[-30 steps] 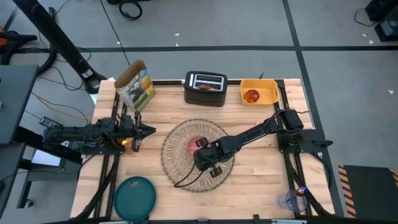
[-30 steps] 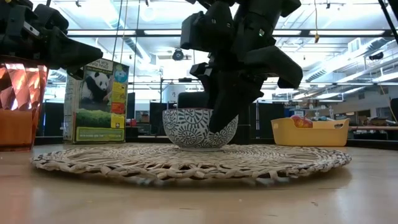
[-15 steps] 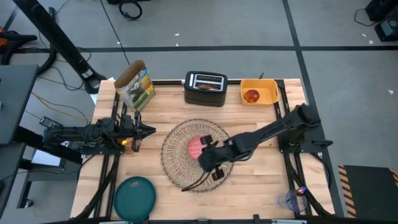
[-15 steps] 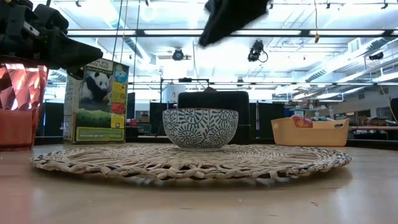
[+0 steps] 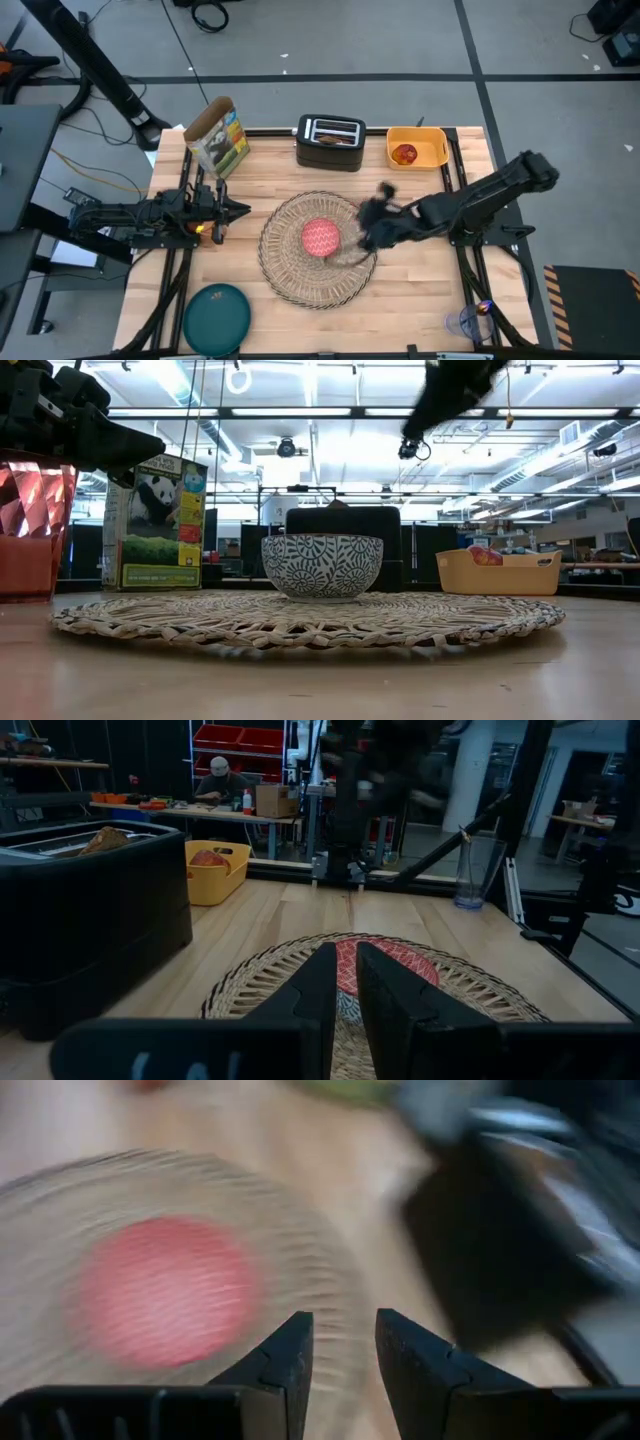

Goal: Arrange a breakfast setting
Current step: Put the apple on the brown placemat at the top left of the red patterned bowl

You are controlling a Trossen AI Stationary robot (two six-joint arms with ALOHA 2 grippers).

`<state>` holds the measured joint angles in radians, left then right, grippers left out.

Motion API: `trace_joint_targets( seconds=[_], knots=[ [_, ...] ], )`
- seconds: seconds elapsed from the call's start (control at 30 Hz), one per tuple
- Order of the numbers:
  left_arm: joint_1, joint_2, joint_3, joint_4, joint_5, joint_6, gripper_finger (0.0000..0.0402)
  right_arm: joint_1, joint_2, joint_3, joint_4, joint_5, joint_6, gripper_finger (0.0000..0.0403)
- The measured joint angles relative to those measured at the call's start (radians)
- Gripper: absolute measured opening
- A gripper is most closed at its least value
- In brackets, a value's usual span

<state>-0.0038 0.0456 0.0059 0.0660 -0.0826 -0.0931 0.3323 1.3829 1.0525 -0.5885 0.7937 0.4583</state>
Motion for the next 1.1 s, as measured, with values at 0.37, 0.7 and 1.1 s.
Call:
trace_joint_targets(
  seconds=[0.37,0.7,1.1],
  knots=[
    [0.000,0.000,0.000,0.000,0.000,0.000,0.0050,-0.268,-0.214,-0.279,0.036,0.098,0.431,0.0163],
    [0.000,0.000,0.000,0.000,0.000,0.000,0.0050,-0.563,-0.165,-0.395,0.078,0.211,0.708,0.0164],
    [0.000,0.000,0.000,0.000,0.000,0.000,0.0050,-0.813,-0.155,-0.396,0.047,-0.042,0.774,0.0155]
  ],
)
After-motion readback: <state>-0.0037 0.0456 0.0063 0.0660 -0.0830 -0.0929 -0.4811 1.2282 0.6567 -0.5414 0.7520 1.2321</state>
